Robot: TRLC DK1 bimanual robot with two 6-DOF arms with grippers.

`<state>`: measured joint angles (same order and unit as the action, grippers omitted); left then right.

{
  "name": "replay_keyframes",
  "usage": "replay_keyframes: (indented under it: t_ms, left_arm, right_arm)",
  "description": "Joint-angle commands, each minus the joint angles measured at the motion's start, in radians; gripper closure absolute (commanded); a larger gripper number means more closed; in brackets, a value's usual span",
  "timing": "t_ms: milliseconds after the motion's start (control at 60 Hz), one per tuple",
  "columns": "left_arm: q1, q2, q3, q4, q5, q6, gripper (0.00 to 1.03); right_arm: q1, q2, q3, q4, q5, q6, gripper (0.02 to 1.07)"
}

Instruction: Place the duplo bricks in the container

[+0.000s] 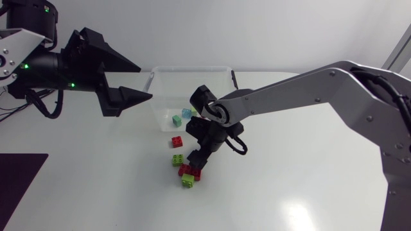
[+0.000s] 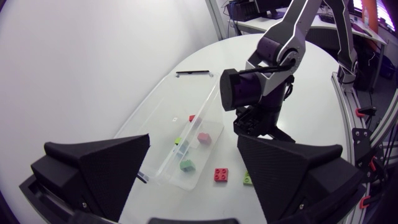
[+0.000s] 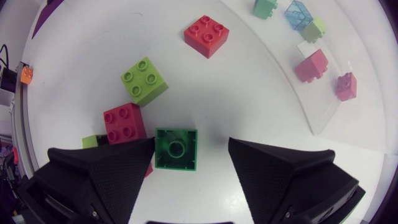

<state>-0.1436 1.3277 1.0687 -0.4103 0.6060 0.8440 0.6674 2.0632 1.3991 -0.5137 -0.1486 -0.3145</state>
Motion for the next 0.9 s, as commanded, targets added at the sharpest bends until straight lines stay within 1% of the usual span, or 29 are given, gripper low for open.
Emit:
replay_keyframes:
  t_ms: [0, 17, 50, 67, 200, 350, 500, 650, 883]
  left_arm:
    - [0.01, -0.021, -0.036, 0.008, 0.011, 0.012, 0.05]
    - [0.01, -0.024, -0.039, 0.008, 0.011, 0.01, 0.05]
    - [0.01, -0.032, -0.05, 0.008, 0.011, 0.01, 0.05]
    - [0.009, -0.035, -0.055, 0.008, 0.011, 0.01, 0.05]
    - [0.002, -0.058, -0.099, 0.007, 0.011, 0.017, 0.05]
    - [-0.011, -0.061, -0.164, 0.004, 0.011, 0.064, 0.05]
    - [-0.063, -0.047, -0.24, 0.004, 0.003, 0.13, 0.05]
    - [-0.103, 0.041, -0.273, 0.007, -0.009, 0.173, 0.05]
    - [-0.109, 0.202, -0.277, 0.064, -0.015, 0.211, 0.05]
  right_arm:
    - [-0.005, 0.028, 0.023, -0.017, 0.009, -0.009, 0.52]
    - [-0.005, 0.029, 0.023, -0.017, 0.009, -0.009, 0.56]
    - [-0.003, 0.031, 0.023, -0.02, 0.009, -0.009, 0.67]
    - [-0.003, 0.032, 0.023, -0.02, 0.009, -0.009, 0.7]
    - [0.0, 0.023, 0.008, -0.023, 0.009, -0.006, 0.73]
    - [-0.006, -0.051, -0.037, -0.009, 0.018, -0.006, 0.73]
    - [-0.017, -0.163, -0.081, -0.009, 0.03, -0.003, 0.73]
    - [-0.023, -0.259, -0.094, -0.022, 0.037, 0.008, 0.73]
    - [-0.026, -0.376, -0.083, -0.028, 0.046, 0.025, 0.72]
